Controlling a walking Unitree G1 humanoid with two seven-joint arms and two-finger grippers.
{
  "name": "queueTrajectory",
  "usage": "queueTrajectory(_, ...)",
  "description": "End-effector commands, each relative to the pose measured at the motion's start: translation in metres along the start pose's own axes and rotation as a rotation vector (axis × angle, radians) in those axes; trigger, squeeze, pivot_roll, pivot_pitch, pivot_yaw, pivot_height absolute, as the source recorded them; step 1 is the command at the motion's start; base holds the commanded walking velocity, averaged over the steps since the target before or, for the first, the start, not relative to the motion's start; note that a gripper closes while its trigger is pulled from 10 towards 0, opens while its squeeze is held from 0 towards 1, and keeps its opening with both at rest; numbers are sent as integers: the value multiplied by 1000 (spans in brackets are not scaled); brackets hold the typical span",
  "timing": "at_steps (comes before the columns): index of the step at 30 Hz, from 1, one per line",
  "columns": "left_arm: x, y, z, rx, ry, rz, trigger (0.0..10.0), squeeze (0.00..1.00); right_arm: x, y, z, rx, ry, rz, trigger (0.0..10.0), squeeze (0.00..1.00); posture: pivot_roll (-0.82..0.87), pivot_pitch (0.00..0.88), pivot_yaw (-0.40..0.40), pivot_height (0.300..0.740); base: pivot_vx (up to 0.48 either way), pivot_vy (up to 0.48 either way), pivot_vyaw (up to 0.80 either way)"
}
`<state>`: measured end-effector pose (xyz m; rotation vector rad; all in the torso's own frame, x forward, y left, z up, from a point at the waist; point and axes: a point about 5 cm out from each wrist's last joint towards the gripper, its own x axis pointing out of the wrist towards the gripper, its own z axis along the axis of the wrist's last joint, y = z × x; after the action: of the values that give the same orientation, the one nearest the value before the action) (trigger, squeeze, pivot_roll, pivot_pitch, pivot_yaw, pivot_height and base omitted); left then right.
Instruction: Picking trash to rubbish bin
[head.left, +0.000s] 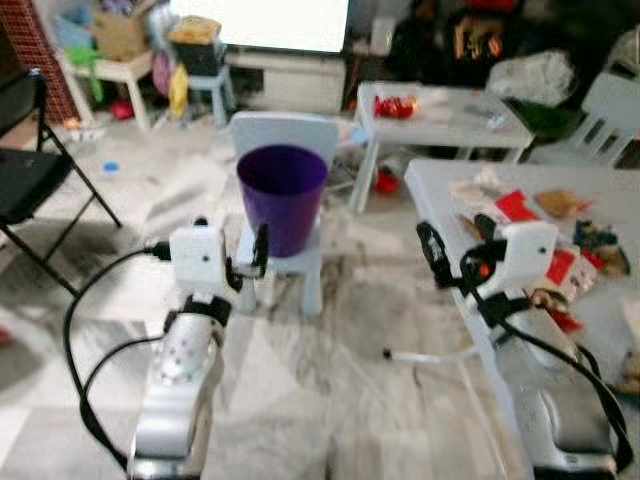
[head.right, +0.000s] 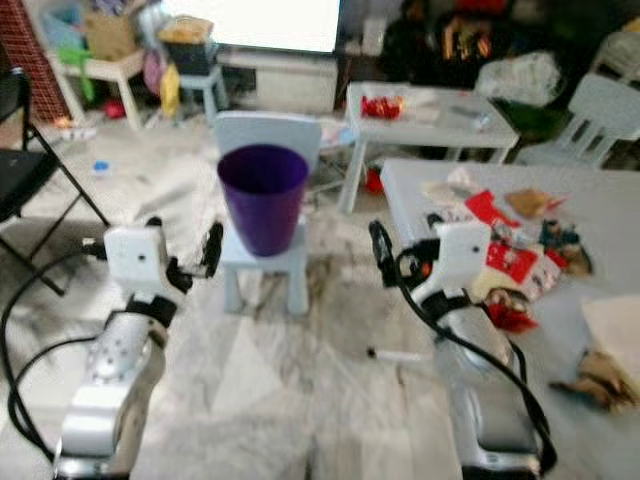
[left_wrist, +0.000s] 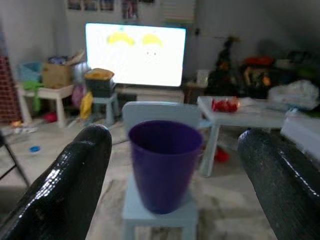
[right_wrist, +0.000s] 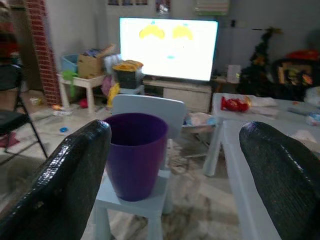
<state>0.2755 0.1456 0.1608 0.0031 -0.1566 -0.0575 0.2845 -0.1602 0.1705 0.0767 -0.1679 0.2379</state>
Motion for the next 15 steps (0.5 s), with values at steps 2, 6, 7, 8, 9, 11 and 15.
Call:
queueTrajectory(2, 2, -6, 2, -25, -11, -15, 10000, 0, -2, -7, 0, -1, 13, -29, 10000, 0, 24, 74, -87, 740, 0, 0, 0)
queueTrajectory(6, 3, -7, 3, -37, -17, -20, 10000, 0, -2, -8, 0, 7, 18, -35, 10000, 0, 23, 77, -87, 740, 0, 0, 0)
queueTrajectory(7, 3, -7, 3, -46, -16, -22, 10000, 0, -2, -8, 0, 4, 19, -36, 10000, 0, 23, 77, -87, 740, 0, 0, 0)
queueTrajectory(8, 3, -7, 3, -48, -16, -23, 10000, 0, -2, -8, 0, 3, 19, -37, 10000, 0, 23, 77, -87, 740, 0, 0, 0)
queueTrajectory(9, 4, -7, 3, -54, -14, -20, 10000, 0, -1, -8, 0, 2, 19, -37, 10000, 0, 20, 74, -84, 740, 0, 0, -800)
queueTrajectory(11, 6, -7, 2, -70, -10, -14, 10000, 0, 0, -8, 0, 0, 19, -36, 10000, 0, 18, 70, -83, 740, 0, 0, -800)
queueTrajectory(15, 11, -7, 4, -81, -16, -21, 10000, 0, 3, -8, 1, 0, 15, -39, 10000, 0, 17, 60, -79, 740, 0, 0, -800)
